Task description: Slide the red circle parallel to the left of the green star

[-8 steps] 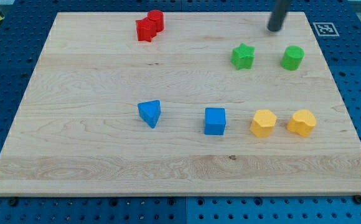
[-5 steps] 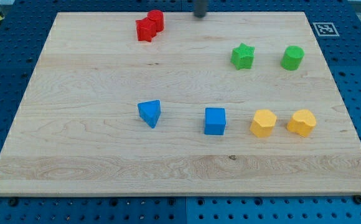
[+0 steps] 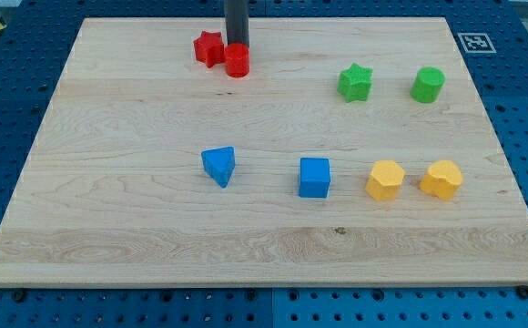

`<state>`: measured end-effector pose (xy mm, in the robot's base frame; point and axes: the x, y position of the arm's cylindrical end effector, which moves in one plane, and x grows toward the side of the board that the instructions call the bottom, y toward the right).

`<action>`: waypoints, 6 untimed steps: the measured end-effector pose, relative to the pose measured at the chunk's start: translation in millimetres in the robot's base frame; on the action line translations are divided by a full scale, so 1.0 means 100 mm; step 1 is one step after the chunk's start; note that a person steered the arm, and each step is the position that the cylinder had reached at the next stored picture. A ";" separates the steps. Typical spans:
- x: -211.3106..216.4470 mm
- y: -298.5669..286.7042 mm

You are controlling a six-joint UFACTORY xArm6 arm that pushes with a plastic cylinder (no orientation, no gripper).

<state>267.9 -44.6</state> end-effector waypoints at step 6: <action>0.69 -0.36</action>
<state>337.1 -80.8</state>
